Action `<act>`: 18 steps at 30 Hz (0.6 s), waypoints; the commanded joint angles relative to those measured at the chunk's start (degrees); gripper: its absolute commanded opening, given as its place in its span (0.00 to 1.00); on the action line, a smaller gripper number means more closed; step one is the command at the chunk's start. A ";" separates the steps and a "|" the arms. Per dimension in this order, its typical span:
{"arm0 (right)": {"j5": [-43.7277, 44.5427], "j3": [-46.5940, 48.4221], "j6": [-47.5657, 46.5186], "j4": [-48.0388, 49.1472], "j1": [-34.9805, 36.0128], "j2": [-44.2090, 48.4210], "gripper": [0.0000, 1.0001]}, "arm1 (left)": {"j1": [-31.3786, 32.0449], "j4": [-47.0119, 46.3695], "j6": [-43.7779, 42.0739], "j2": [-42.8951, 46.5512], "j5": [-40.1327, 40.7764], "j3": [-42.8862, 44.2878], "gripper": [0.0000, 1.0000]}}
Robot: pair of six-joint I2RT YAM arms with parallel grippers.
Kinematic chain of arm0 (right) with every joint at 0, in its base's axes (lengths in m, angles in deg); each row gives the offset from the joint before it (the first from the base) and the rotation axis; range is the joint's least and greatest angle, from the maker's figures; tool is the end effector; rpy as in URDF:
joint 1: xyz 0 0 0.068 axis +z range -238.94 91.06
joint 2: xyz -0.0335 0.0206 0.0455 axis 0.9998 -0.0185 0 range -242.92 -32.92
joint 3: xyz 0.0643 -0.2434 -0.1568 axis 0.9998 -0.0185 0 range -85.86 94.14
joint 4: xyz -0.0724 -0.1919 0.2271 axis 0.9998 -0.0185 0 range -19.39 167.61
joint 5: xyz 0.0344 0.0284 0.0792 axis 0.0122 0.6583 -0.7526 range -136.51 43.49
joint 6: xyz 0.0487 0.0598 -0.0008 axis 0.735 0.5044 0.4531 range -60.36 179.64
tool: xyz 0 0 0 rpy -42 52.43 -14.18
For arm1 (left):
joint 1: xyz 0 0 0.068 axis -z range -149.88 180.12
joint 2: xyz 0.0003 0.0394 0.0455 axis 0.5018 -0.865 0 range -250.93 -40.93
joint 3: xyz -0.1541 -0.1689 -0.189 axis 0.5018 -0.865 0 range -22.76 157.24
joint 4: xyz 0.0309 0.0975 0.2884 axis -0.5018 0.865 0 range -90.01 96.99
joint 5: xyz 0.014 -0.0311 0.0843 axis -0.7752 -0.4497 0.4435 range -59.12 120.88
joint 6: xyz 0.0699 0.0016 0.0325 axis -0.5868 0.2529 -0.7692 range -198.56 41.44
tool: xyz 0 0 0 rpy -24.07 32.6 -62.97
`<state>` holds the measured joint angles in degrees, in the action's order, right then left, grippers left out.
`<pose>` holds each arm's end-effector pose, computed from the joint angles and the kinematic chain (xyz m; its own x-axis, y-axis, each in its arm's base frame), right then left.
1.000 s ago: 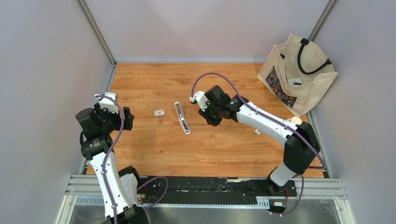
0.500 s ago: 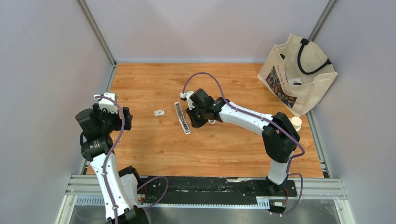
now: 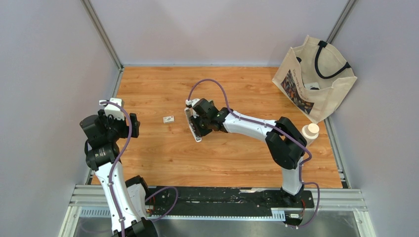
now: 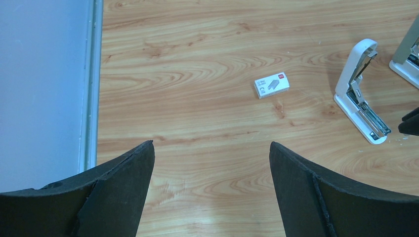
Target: Load the staples into the stapler
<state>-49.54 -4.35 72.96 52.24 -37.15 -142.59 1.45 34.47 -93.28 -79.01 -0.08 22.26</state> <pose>0.2977 0.3839 0.1880 -0.6692 -0.4782 -0.5688 -0.6679 0.7226 0.1783 0.1838 0.0621 0.3262 -0.3953 0.0321 -0.9180 0.0922 0.9957 -0.0049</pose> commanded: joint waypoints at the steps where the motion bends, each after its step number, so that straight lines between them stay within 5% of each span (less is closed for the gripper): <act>1: 2.50 3.56 2.06 3.74 0.07 -1.25 0.20 | -0.60 -1.52 -1.19 0.38 -0.59 -0.01 0.94; 18: 2.94 6.20 2.94 3.04 0.33 -4.94 0.19 | -0.60 -1.70 -1.36 -0.15 -0.94 -0.19 0.94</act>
<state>-47.68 -0.28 74.91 53.53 -37.11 -147.14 1.45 34.47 -93.30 -79.19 -0.12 22.21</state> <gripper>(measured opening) 0.197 0.937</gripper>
